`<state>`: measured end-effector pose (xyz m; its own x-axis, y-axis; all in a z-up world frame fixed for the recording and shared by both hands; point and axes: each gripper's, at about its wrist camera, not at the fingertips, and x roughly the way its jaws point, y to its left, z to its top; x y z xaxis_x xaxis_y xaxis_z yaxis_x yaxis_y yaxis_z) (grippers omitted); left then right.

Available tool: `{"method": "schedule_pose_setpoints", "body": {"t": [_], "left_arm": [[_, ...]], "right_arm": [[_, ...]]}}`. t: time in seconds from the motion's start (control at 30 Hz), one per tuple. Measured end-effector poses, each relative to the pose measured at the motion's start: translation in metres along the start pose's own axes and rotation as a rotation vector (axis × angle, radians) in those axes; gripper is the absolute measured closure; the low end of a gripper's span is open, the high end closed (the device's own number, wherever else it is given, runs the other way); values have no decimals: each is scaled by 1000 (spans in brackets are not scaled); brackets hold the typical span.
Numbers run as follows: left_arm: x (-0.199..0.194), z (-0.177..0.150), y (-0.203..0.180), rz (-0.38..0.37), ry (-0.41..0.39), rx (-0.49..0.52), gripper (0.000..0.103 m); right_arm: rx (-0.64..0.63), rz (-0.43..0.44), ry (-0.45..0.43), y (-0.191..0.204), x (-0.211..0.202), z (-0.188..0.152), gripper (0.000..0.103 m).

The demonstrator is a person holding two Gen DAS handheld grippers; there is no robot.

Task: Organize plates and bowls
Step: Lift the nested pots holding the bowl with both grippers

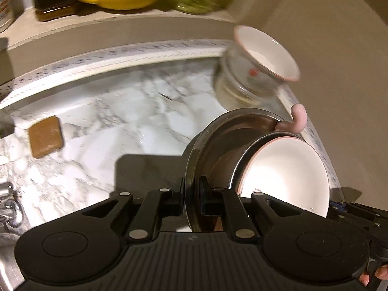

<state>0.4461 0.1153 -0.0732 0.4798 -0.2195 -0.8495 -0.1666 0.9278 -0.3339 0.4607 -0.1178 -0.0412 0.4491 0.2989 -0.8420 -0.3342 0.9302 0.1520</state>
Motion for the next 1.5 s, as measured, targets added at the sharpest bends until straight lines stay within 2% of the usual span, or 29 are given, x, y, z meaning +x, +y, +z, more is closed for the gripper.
{"method": "schedule_pose_setpoints", "body": {"t": [0.33, 0.53, 0.77, 1.5], "left_arm": [[3, -25, -65, -58, 66, 178, 92], [12, -39, -91, -95, 112, 244, 93], [19, -57, -113, -103, 152, 313, 93], [17, -92, -153, -119, 178, 434, 93]], "right_arm": [[141, -95, -20, -42, -47, -61, 89], [225, -143, -28, -61, -66, -97, 89], [297, -181, -29, -75, -79, -131, 89], [401, -212, -39, -95, -115, -182, 89]]}}
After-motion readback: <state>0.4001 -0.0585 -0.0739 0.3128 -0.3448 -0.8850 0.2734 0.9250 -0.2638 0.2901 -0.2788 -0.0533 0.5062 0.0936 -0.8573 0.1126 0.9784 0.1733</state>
